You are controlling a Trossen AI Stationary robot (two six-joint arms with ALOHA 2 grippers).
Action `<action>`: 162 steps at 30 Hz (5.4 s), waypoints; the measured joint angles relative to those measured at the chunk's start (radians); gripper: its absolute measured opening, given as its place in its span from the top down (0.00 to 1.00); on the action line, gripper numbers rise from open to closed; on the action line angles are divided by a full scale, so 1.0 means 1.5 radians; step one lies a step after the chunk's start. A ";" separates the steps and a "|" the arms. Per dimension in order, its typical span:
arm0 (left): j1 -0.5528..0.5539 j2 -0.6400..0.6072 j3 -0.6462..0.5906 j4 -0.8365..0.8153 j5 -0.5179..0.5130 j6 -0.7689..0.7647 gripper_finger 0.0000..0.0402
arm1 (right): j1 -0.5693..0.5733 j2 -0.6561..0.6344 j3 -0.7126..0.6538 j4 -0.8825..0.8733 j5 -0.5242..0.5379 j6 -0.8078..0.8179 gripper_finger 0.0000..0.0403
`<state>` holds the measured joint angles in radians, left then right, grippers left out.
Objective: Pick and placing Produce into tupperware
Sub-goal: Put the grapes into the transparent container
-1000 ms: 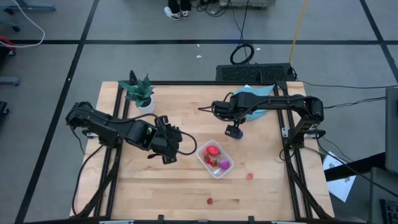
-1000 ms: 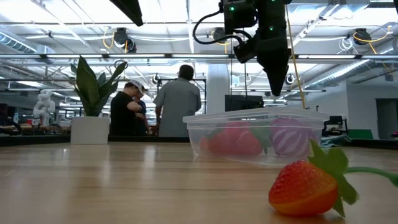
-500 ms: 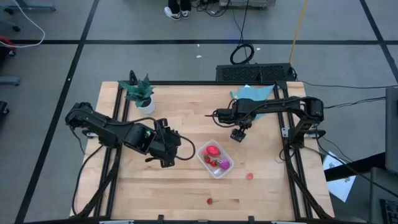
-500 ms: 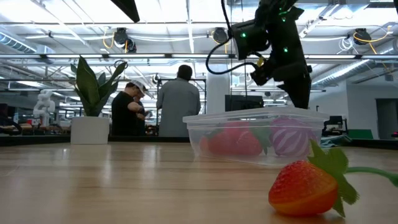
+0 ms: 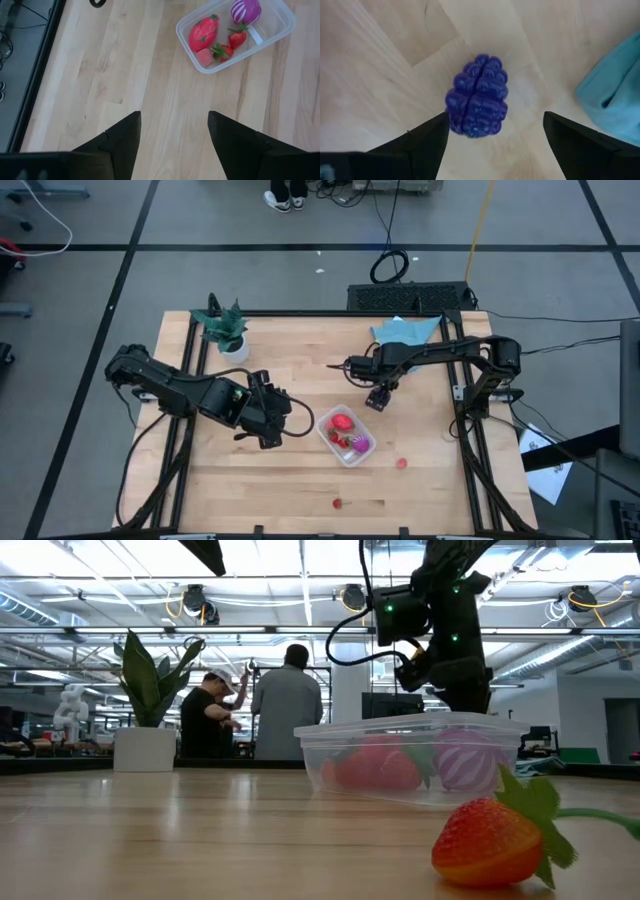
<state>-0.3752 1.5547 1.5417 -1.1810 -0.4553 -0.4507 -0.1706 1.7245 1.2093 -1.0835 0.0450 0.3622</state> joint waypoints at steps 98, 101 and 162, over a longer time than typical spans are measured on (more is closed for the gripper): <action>0.000 0.000 0.000 0.004 0.005 -0.008 0.41 | 0.004 -0.231 -0.083 0.299 -0.314 0.136 0.44; 0.000 0.000 0.000 0.003 0.006 -0.008 0.41 | 0.048 -0.244 -0.083 0.379 -0.320 0.165 0.44; -0.006 -0.009 -0.001 -0.262 -0.047 -0.190 0.41 | 0.192 0.041 0.131 0.174 -0.152 -0.093 0.44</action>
<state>-0.3839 1.5414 1.5406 -1.5734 -0.5255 -0.7364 0.1167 1.7866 1.4055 -0.8227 -0.1828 0.2222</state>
